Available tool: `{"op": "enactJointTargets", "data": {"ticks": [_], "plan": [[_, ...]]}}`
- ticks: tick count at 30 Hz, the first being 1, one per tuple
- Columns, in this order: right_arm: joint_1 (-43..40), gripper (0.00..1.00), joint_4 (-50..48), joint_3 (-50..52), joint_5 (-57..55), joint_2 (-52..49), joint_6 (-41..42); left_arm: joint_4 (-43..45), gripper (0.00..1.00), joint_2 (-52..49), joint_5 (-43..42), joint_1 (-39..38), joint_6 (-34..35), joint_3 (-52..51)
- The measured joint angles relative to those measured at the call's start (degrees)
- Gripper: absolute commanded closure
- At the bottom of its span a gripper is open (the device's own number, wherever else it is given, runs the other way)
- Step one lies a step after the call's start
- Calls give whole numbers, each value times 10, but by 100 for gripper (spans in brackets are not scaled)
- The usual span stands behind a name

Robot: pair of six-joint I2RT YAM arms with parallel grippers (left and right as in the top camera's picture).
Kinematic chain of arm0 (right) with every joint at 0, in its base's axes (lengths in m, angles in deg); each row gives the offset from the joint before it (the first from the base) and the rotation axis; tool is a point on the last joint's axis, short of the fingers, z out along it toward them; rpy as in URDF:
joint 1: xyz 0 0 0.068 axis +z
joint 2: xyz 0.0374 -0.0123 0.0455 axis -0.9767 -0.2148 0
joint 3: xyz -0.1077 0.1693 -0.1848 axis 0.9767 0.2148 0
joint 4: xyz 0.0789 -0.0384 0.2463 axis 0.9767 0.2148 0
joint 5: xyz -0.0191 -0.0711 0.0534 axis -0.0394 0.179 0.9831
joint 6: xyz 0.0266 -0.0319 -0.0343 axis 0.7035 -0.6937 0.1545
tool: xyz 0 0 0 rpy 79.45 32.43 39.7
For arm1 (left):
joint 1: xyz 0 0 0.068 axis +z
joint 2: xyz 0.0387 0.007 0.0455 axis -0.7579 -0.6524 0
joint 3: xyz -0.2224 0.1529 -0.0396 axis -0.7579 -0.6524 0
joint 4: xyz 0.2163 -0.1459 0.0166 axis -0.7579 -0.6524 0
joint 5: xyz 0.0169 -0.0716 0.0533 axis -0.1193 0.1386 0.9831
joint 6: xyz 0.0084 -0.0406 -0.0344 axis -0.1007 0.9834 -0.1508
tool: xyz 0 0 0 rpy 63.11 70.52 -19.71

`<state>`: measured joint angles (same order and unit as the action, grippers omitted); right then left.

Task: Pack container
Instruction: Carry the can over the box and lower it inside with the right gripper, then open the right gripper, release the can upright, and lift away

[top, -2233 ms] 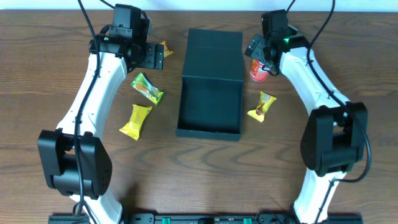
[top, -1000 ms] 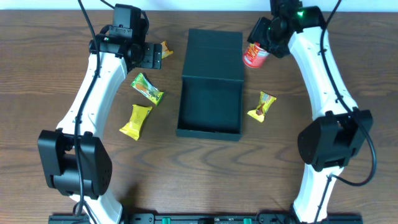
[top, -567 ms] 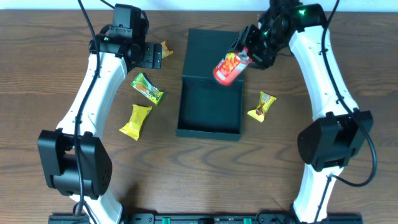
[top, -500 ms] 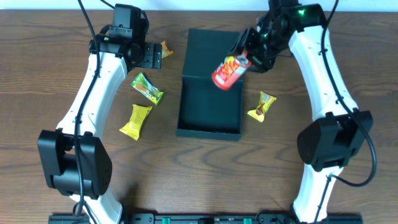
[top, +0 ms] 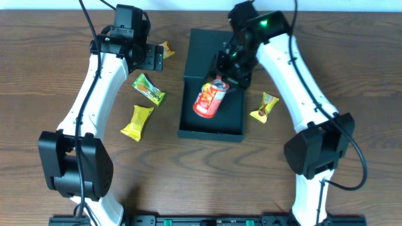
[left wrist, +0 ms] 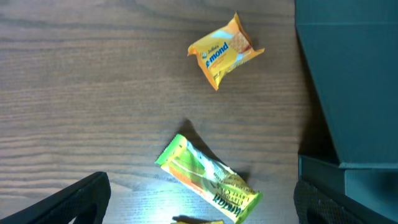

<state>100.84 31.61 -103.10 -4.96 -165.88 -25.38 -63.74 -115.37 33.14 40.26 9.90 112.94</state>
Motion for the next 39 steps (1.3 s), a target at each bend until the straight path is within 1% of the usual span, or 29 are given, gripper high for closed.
{"op": "enactJointTargets", "data": {"ticks": [2,5,7,9,11,13,14,17,19,24,26,31,33,39], "plan": [[13,41,-2,6,-10,0,1,-3,5,0,0,0,0,0],[23,50,-5,33,-20,0,12,-7,5,0,0,0,0,0],[23,51,-18,61,-21,0,29,-12,5,0,0,0,0,0],[20,48,-54,94,-16,0,45,-17,5,0,0,0,0,0],[16,47,-118,131,0,0,64,-17,5,0,0,0,0,0],[12,48,-198,175,22,0,97,-19,5,0,0,0,0,0],[12,49,-219,189,27,0,110,-19,5,0,0,0,0,0],[12,53,-261,228,37,0,150,-26,5,0,0,0,0,0],[12,53,-270,244,40,0,175,-28,5,0,0,0,0,0],[6,52,-303,254,42,0,221,-29,5,0,0,0,0,0],[4,50,-318,254,42,0,235,-29,5,0,0,0,0,0],[-7,50,-335,254,45,0,263,-29,5,0,0,0,0,0],[-15,53,-339,254,46,0,272,-29,5,0,0,0,0,0],[-38,54,-336,254,45,0,290,-29,5,0,0,0,0,0]]}}
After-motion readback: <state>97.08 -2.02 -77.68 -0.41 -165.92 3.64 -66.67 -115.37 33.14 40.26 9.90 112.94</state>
